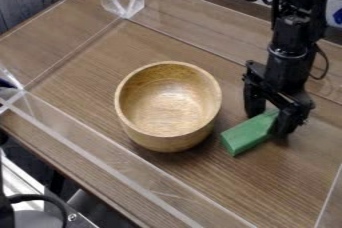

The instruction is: Put the green block in the brown bowl

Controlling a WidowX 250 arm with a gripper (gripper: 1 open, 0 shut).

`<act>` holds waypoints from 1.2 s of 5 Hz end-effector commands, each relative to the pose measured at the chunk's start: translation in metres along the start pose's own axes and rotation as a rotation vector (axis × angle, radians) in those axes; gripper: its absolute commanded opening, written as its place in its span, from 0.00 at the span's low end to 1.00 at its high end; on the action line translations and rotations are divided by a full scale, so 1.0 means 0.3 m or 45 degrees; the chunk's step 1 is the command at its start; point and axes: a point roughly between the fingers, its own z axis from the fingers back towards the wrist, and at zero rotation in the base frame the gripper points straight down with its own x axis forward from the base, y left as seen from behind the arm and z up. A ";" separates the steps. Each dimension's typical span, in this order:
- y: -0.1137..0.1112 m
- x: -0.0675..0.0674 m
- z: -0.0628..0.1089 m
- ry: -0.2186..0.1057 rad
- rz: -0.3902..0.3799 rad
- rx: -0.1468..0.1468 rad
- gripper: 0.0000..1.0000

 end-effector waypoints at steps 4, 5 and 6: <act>0.049 0.001 0.049 -0.070 0.066 -0.025 0.00; 0.073 -0.003 0.083 -0.069 0.086 -0.033 0.00; 0.099 -0.004 0.118 -0.063 0.097 -0.029 0.00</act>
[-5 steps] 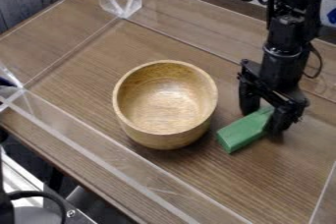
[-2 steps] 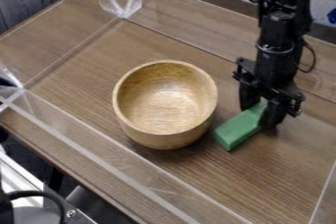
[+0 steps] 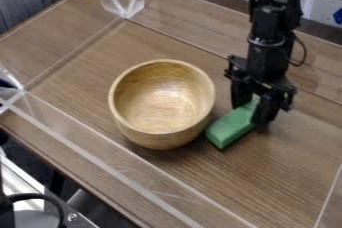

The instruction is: Put the green block in the brown bowl

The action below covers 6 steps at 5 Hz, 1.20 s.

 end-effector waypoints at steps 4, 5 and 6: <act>0.134 0.035 0.234 -0.087 0.089 -0.002 0.00; 0.125 0.047 0.231 -0.101 0.065 0.002 0.00; 0.122 0.057 0.241 -0.116 0.049 0.010 0.00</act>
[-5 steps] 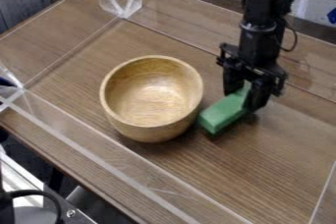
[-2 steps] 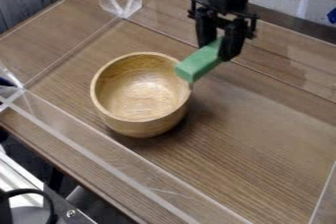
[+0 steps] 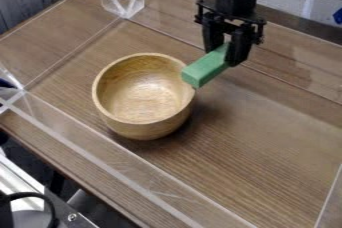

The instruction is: Put the green block in the brown bowl

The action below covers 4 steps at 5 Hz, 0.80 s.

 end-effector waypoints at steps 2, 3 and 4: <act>0.012 0.012 0.065 -0.079 -0.041 0.066 0.00; 0.024 0.001 0.080 -0.086 -0.040 0.063 0.00; 0.037 -0.011 0.097 -0.094 -0.038 0.061 0.00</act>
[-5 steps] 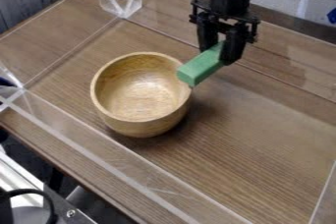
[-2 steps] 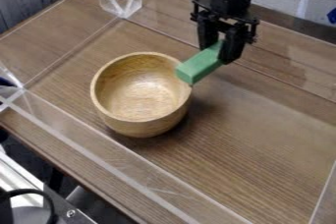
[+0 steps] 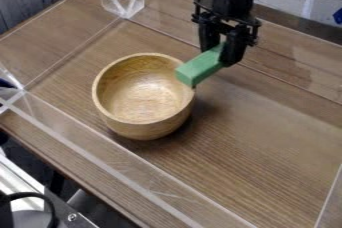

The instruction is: Put the green block in the brown bowl

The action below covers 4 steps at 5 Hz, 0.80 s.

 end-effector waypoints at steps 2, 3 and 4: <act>-0.027 0.036 0.091 -0.113 -0.058 0.023 0.00; -0.048 0.041 0.085 -0.067 -0.036 0.013 0.00; -0.072 0.043 0.071 -0.014 -0.015 -0.003 0.00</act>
